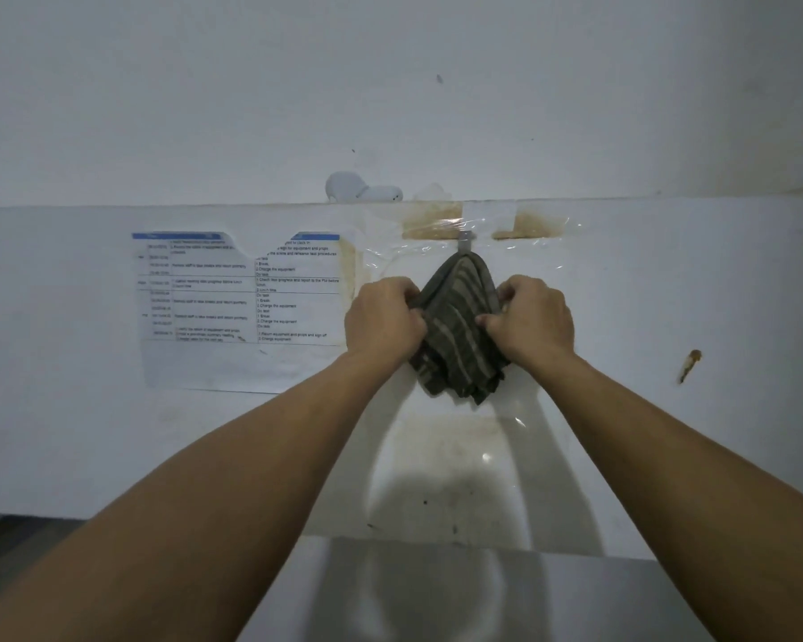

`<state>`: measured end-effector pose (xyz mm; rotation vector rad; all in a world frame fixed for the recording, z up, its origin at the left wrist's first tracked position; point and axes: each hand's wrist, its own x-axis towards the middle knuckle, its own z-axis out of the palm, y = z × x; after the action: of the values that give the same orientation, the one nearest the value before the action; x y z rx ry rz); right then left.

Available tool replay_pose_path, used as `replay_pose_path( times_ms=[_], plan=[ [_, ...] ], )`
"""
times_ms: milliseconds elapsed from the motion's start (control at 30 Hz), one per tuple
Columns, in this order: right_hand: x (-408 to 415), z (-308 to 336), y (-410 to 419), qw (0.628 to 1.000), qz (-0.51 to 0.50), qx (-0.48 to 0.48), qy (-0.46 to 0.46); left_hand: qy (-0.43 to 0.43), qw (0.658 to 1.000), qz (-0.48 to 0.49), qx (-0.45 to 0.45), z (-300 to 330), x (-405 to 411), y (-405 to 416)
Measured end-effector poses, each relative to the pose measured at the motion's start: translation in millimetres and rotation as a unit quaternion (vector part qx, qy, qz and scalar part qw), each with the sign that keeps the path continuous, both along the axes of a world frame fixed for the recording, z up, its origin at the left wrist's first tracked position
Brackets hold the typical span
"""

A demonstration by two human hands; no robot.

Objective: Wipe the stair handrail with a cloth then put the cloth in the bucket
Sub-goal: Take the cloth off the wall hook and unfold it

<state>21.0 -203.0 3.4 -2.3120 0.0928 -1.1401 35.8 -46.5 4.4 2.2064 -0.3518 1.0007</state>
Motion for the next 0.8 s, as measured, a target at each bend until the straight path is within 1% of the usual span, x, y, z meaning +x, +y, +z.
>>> replay_pose_path(
  times_ms=[100,167,267,367,467,600,700,800],
  plan=[
    [-4,9,-5,0.998,0.035,0.051,-0.004,0.004,0.997,-0.008,-0.078,8,-4,4],
    [-7,15,-8,0.996,0.044,0.074,-0.023,-0.014,0.993,-0.007,-0.12,17,-8,10],
    [-13,25,-7,0.993,0.063,0.072,-0.069,-0.035,0.989,-0.005,-0.146,30,-17,27],
    [-23,34,1,0.989,0.11,0.046,-0.086,-0.046,0.99,0.004,-0.133,37,-30,52],
    [-30,40,15,0.982,0.179,0.025,-0.061,-0.05,0.993,0.019,-0.109,33,-47,82],
    [-30,41,50,0.955,0.296,0.006,0.012,-0.057,0.993,0.065,-0.078,16,-73,133],
    [-31,33,91,0.929,0.362,-0.025,0.064,-0.025,0.992,0.1,-0.076,-1,-99,178],
    [-31,16,142,0.904,0.413,-0.053,0.094,0.007,0.986,0.145,-0.083,-19,-127,229]
  ],
)
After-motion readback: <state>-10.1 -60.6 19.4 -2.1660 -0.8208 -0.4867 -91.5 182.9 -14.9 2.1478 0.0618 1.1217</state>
